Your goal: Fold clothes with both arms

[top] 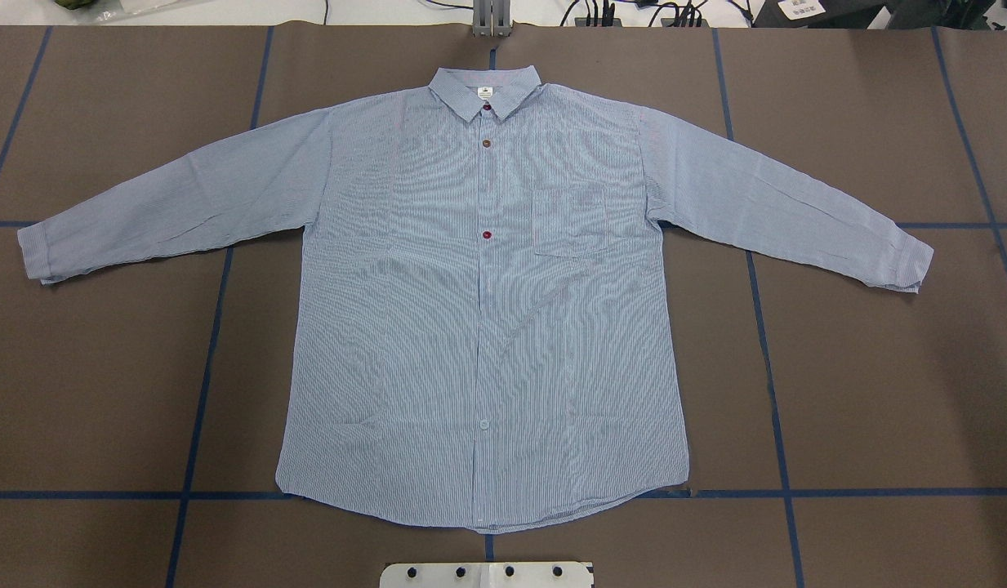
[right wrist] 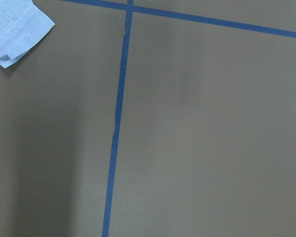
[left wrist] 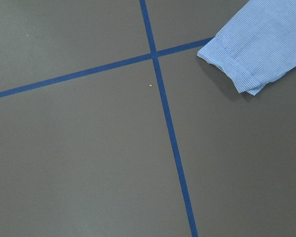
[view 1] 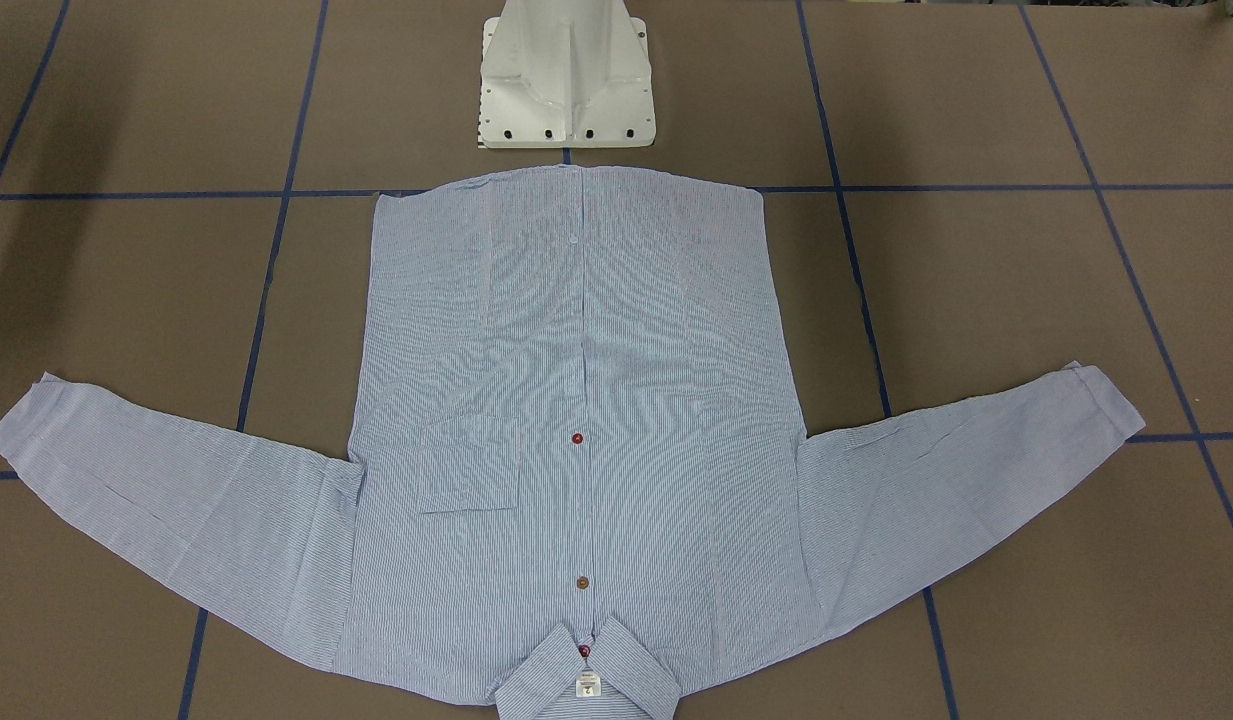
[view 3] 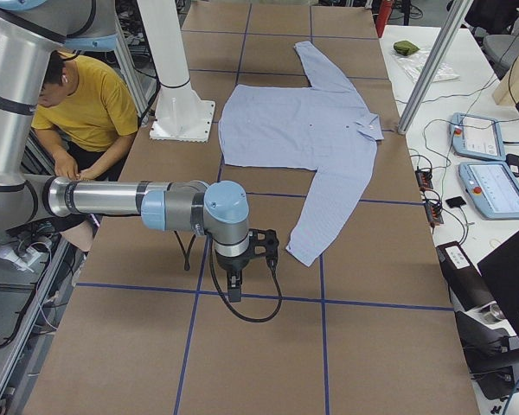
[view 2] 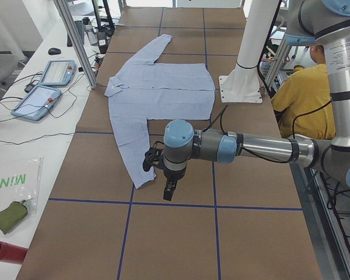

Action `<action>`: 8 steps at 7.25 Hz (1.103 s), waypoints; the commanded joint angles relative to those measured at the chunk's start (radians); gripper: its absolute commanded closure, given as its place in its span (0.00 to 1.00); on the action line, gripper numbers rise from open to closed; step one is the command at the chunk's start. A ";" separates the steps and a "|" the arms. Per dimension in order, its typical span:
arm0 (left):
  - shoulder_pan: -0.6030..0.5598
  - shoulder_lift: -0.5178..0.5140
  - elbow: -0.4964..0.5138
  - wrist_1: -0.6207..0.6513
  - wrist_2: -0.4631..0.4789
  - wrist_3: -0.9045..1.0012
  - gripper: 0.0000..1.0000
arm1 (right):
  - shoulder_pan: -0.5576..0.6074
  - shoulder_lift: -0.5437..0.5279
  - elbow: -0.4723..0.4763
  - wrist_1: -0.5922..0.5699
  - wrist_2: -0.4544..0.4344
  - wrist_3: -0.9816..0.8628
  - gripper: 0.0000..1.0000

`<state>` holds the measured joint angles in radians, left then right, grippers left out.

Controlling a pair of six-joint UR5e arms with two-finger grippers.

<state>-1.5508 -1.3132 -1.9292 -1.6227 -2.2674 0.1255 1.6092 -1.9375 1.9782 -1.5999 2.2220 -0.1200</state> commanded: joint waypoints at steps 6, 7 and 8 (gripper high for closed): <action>-0.005 -0.133 0.116 -0.548 -0.006 -0.029 0.00 | -0.002 0.138 -0.013 0.307 0.099 0.232 0.00; -0.005 -0.130 0.130 -0.586 -0.006 -0.029 0.00 | -0.020 0.153 -0.072 0.447 0.091 0.243 0.00; -0.005 -0.121 0.139 -0.600 -0.006 -0.027 0.00 | -0.061 0.155 -0.131 0.545 0.091 0.357 0.00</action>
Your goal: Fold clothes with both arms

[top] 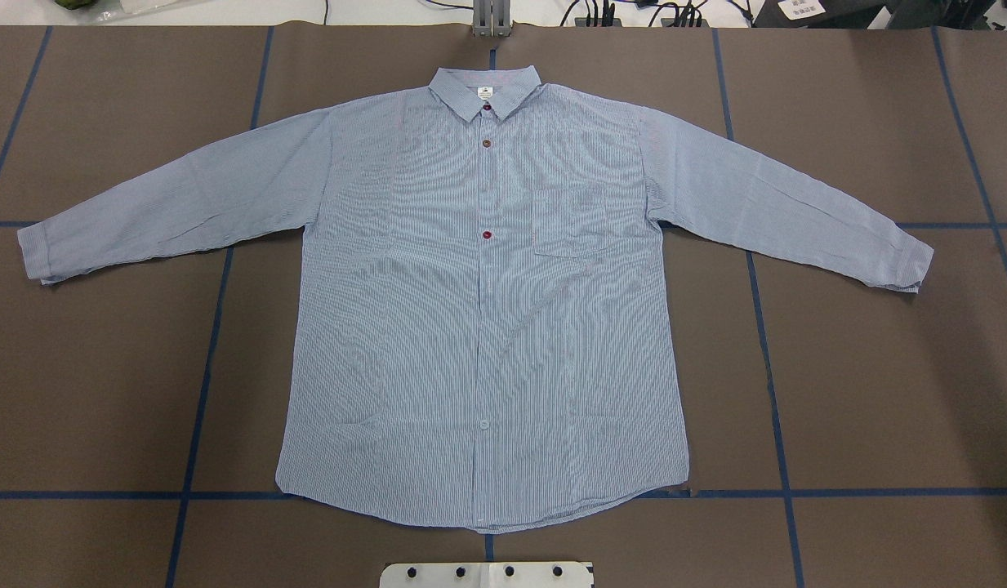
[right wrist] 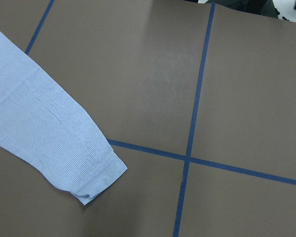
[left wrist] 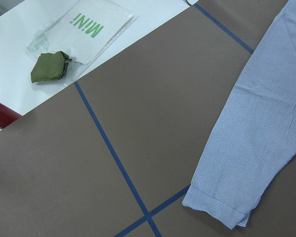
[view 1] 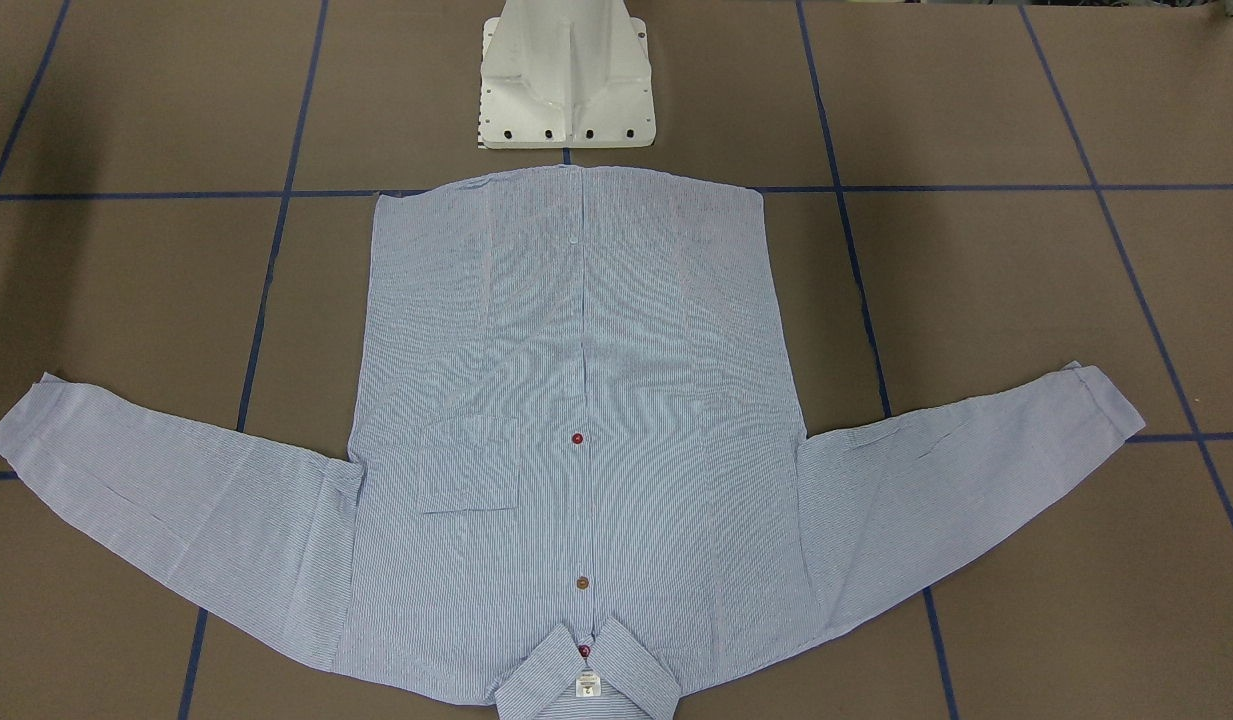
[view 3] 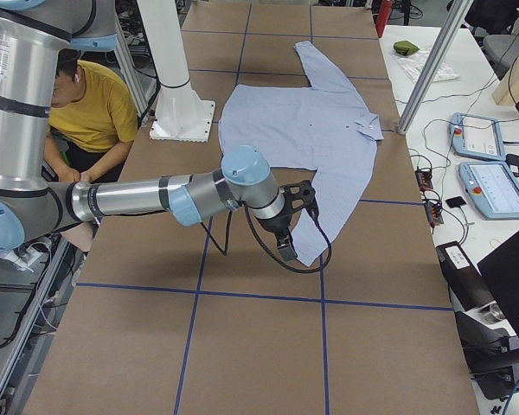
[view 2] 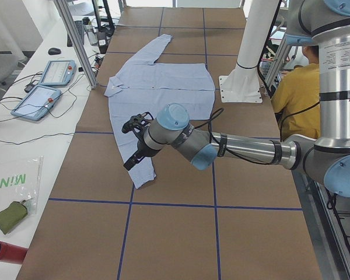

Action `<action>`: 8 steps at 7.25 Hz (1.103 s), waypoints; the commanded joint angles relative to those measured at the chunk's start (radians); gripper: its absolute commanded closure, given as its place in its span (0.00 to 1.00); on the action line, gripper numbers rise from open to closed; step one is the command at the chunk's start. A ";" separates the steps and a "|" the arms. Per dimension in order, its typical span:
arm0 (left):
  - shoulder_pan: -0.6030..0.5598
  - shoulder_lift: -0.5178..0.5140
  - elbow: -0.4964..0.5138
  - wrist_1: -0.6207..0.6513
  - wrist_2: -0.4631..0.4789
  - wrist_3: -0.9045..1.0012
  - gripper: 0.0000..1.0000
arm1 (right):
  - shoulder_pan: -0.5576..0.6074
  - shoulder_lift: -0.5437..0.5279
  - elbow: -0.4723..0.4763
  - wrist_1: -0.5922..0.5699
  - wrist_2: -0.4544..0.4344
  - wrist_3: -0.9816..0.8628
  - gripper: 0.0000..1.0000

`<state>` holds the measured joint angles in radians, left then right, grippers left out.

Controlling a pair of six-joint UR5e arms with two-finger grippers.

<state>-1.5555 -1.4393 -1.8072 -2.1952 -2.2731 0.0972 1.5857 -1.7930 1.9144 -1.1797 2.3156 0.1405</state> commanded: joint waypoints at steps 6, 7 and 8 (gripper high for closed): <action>0.000 0.010 0.017 -0.043 -0.017 0.006 0.00 | -0.680 0.004 -0.289 0.777 -0.612 0.956 0.04; -0.001 0.010 0.017 -0.043 -0.019 0.004 0.00 | -0.722 0.004 -0.325 0.826 -0.672 0.982 0.08; -0.002 0.010 0.017 -0.043 -0.019 0.004 0.00 | -0.746 0.003 -0.339 0.828 -0.715 0.991 0.16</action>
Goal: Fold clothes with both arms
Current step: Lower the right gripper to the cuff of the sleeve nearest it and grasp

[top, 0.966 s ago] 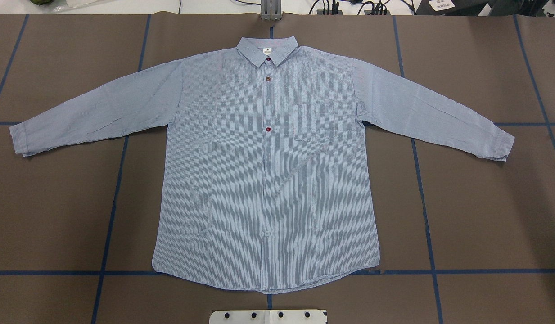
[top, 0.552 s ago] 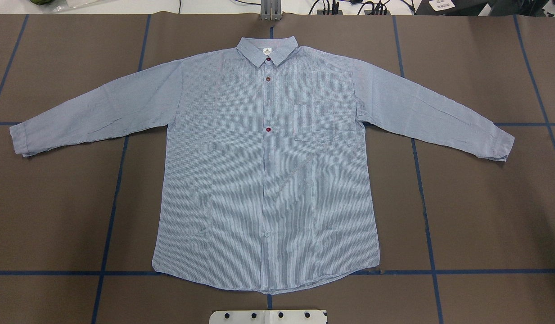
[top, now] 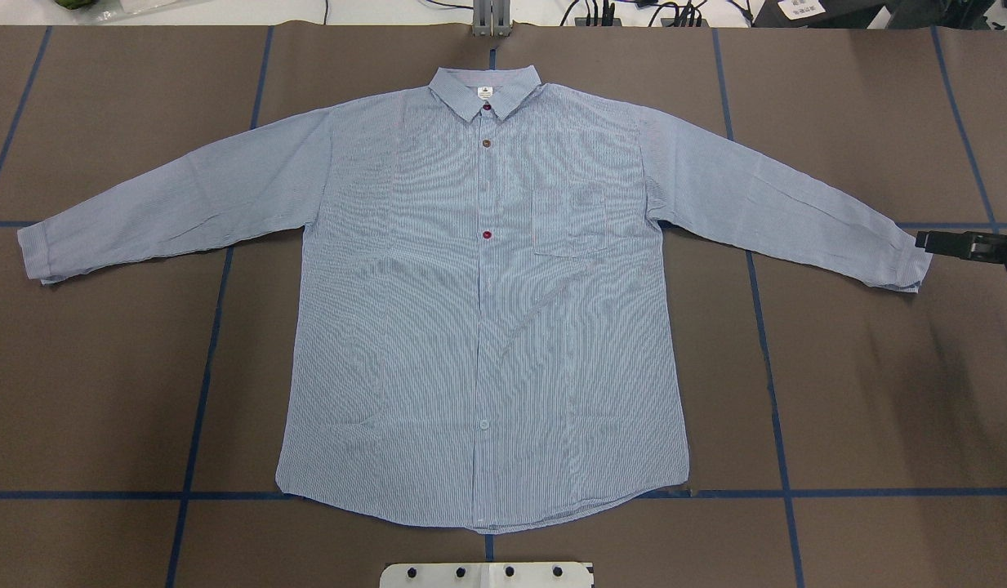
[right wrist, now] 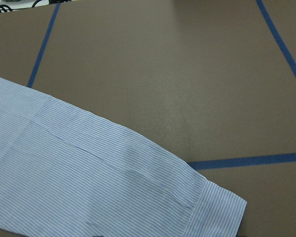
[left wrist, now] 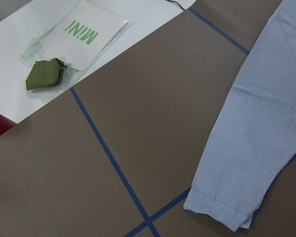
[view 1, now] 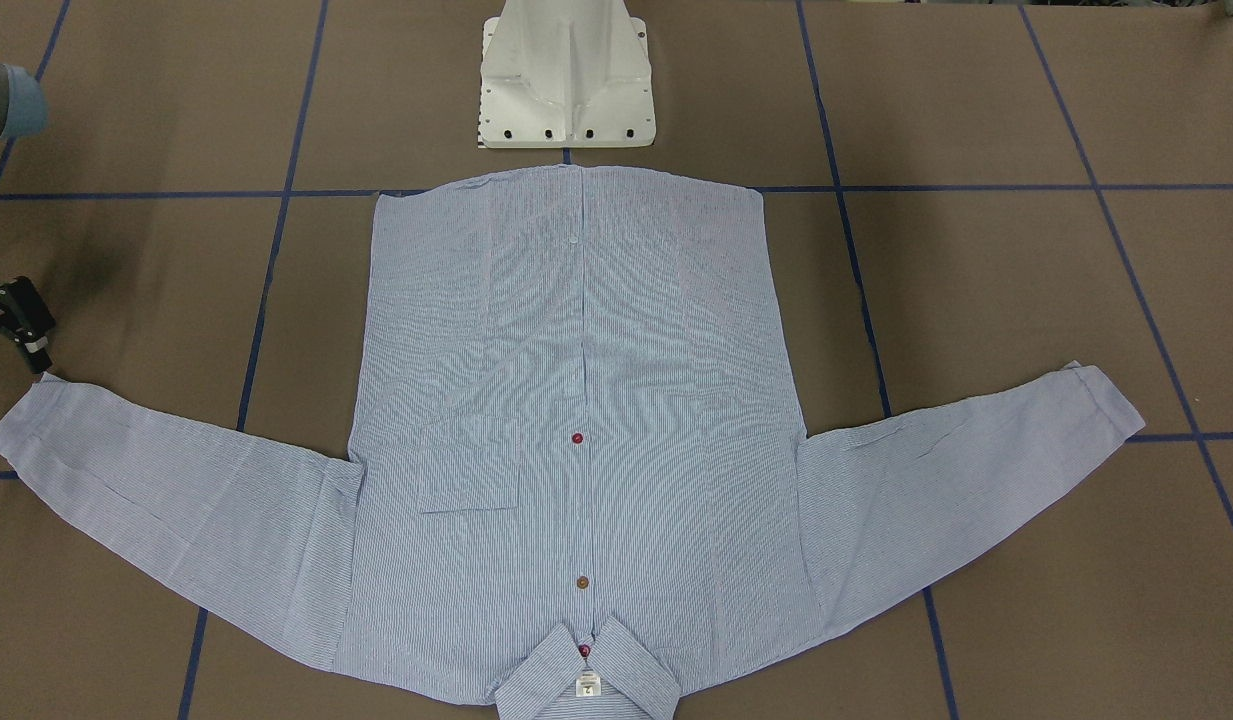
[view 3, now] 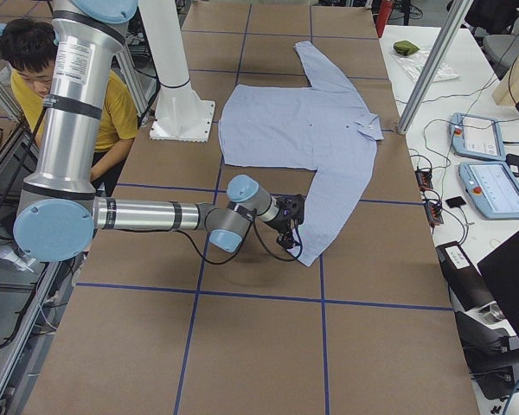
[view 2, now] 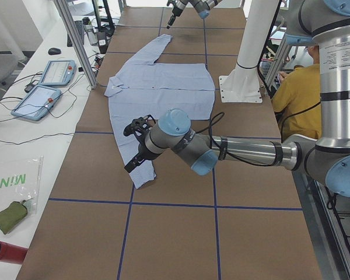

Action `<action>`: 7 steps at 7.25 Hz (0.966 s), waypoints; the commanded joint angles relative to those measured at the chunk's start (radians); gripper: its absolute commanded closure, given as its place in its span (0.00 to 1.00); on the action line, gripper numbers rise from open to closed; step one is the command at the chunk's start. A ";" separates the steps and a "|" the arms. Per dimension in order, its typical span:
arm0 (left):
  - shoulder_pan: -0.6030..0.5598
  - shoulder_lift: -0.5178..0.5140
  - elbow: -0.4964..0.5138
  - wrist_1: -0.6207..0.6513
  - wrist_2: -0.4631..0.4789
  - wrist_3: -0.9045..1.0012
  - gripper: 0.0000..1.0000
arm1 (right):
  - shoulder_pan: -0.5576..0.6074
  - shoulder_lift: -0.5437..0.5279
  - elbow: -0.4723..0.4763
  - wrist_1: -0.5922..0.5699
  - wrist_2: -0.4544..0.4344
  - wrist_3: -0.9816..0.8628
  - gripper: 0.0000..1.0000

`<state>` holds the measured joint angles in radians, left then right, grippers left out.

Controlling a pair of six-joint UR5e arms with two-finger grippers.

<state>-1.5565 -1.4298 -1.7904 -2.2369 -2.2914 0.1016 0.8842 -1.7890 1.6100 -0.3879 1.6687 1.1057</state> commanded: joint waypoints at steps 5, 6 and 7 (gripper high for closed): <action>0.001 -0.001 0.002 -0.001 0.000 0.001 0.00 | -0.116 0.002 -0.128 0.101 -0.167 0.062 0.36; 0.001 0.000 0.002 -0.001 0.000 0.000 0.00 | -0.126 0.002 -0.128 0.101 -0.179 0.062 0.38; 0.001 -0.001 0.002 -0.001 0.000 0.000 0.00 | -0.136 0.002 -0.130 0.101 -0.188 0.062 0.40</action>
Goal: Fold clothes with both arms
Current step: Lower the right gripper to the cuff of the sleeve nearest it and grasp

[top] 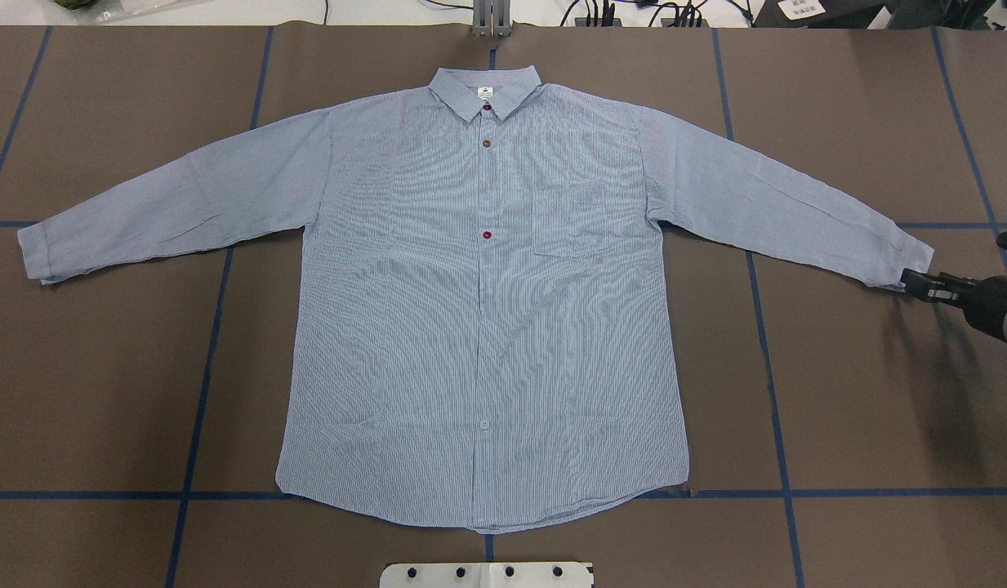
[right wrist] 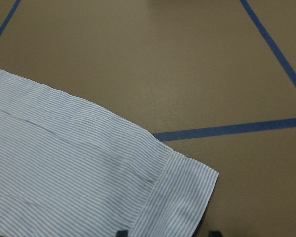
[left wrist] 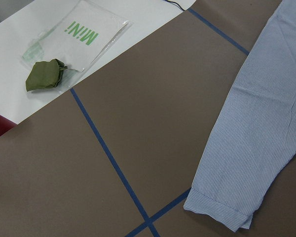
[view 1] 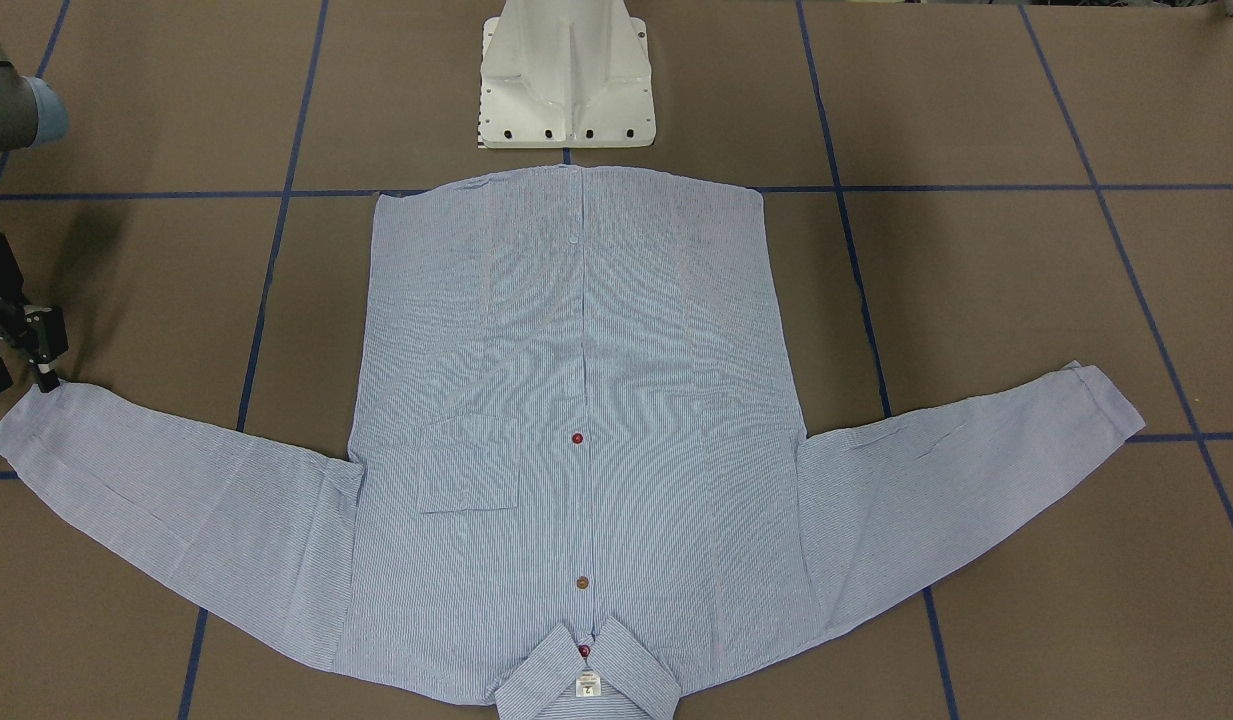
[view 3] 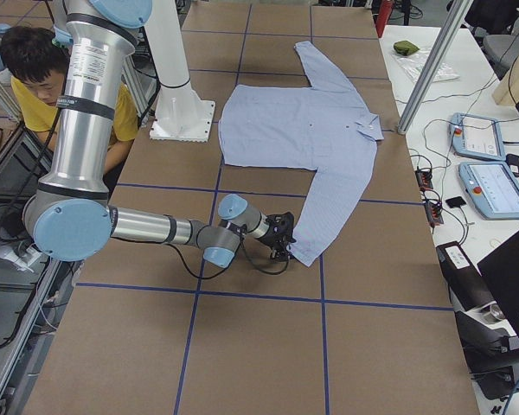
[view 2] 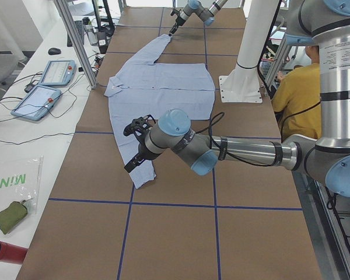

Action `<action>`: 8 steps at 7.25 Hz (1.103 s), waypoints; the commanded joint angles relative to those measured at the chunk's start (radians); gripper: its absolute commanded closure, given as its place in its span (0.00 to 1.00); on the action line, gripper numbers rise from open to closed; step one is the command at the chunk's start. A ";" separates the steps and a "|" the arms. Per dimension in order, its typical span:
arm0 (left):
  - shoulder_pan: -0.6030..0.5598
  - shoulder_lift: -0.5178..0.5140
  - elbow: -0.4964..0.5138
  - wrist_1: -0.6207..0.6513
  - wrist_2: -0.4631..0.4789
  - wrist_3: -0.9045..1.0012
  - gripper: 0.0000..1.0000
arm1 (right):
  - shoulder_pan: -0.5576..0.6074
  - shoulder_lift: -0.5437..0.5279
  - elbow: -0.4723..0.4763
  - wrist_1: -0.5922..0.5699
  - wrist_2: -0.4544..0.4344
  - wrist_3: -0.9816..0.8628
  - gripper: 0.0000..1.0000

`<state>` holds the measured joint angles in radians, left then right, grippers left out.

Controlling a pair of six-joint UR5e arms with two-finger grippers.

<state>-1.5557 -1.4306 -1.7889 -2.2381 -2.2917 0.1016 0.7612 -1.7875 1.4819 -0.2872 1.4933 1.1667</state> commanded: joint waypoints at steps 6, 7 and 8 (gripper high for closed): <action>0.000 -0.001 0.000 0.000 0.000 0.000 0.00 | -0.022 -0.003 0.024 0.000 -0.007 0.041 1.00; -0.001 -0.001 -0.001 0.000 0.000 -0.002 0.00 | -0.017 -0.016 0.085 -0.009 0.001 0.034 1.00; 0.000 -0.001 -0.001 0.000 0.000 -0.002 0.00 | 0.007 -0.018 0.131 -0.016 0.034 0.021 1.00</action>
<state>-1.5559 -1.4312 -1.7895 -2.2381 -2.2917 0.1002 0.7480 -1.7994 1.5559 -0.2948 1.4985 1.1996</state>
